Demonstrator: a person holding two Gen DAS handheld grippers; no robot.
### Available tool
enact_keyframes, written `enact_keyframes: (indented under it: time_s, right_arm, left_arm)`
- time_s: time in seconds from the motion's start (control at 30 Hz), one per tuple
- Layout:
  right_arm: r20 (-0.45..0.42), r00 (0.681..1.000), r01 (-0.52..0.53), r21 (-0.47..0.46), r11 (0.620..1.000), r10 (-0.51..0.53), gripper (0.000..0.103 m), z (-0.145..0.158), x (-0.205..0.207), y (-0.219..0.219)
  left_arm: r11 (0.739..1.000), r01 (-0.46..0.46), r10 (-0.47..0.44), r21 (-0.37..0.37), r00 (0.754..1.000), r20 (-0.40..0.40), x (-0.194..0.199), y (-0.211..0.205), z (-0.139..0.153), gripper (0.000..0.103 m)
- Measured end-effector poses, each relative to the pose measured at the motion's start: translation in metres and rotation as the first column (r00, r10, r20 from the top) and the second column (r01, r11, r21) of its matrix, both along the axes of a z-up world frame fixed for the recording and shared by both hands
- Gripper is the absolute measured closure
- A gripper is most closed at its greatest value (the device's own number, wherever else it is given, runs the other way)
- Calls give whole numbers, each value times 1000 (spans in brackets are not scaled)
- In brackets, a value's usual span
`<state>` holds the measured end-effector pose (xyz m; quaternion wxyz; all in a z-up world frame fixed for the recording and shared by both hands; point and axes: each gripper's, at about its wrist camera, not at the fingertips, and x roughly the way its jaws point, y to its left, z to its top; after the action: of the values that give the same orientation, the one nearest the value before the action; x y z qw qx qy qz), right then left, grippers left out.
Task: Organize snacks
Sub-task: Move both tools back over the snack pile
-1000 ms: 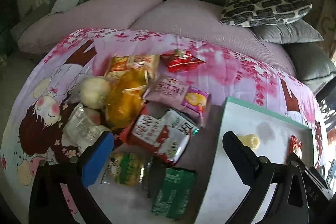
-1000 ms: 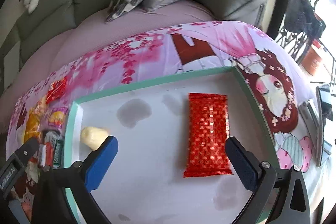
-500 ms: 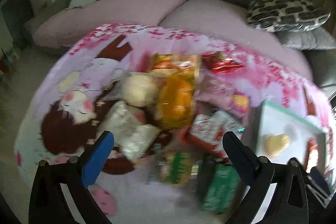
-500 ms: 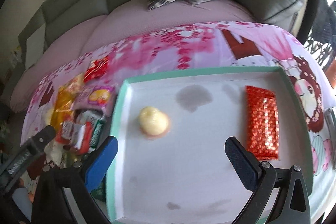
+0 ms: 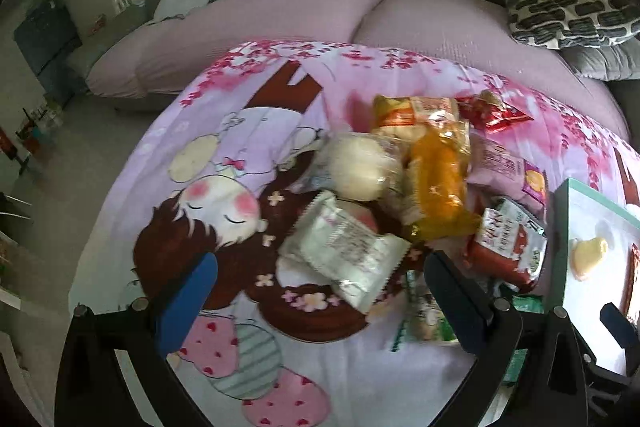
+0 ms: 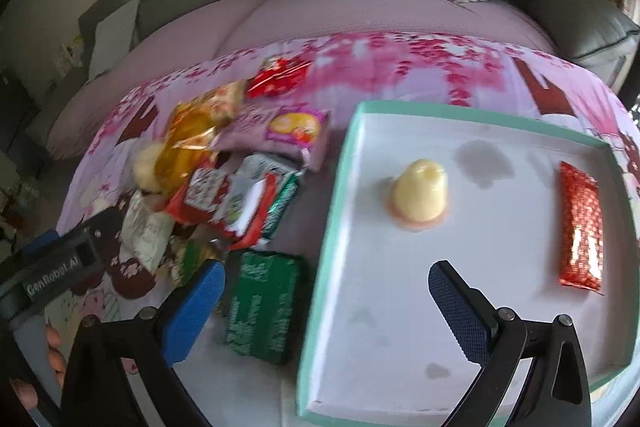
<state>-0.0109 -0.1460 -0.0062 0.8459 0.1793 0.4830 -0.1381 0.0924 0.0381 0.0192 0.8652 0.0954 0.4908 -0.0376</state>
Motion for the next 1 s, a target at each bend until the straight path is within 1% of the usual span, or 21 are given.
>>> enact_keyframes:
  time_s: [0.07,0.2,0.33,0.43,0.57,0.63,0.73,0.8,1.0]
  right_arm:
    - [-4,1000,-11,0,1000,11,0,-2,2,4]
    - [-16,1000,-18,0,1000,18,0,-8,4,7]
    - [-20,999,-41,2,999,41,0,-11,5,13]
    - [5,998,-70,-8,998,70,0,-9,6,21]
    - [55,991,-122,-70,990,126,0,1,13,30]
    - [62,986,-147,-97,984,153,1,3,18,34]
    - [46,981,-180,-153,972,189,4,4,26,38]
    - [32,978,-196,-180,964,205,5,4,33,39]
    - [8,964,-260,-189,947,266,9,3,62,42]
  left_arm:
    - [1000,-11,11,-7,1000,2,1,6,1,0]
    - [997,-52,51,-50,998,-20,7,20,-3,0]
    - [997,-55,52,-62,997,-57,10,22,-12,0]
    - [996,-39,32,-86,996,-78,11,19,-18,0]
    - [993,-29,17,-114,994,-105,15,17,-24,0]
    - [992,-41,27,-116,992,-120,18,19,-28,0]
    - [990,-67,50,-123,990,-135,23,26,-31,0]
    - [987,-89,70,-135,988,-140,27,31,-32,0]
    - [978,-128,104,-167,984,-147,35,42,-31,0]
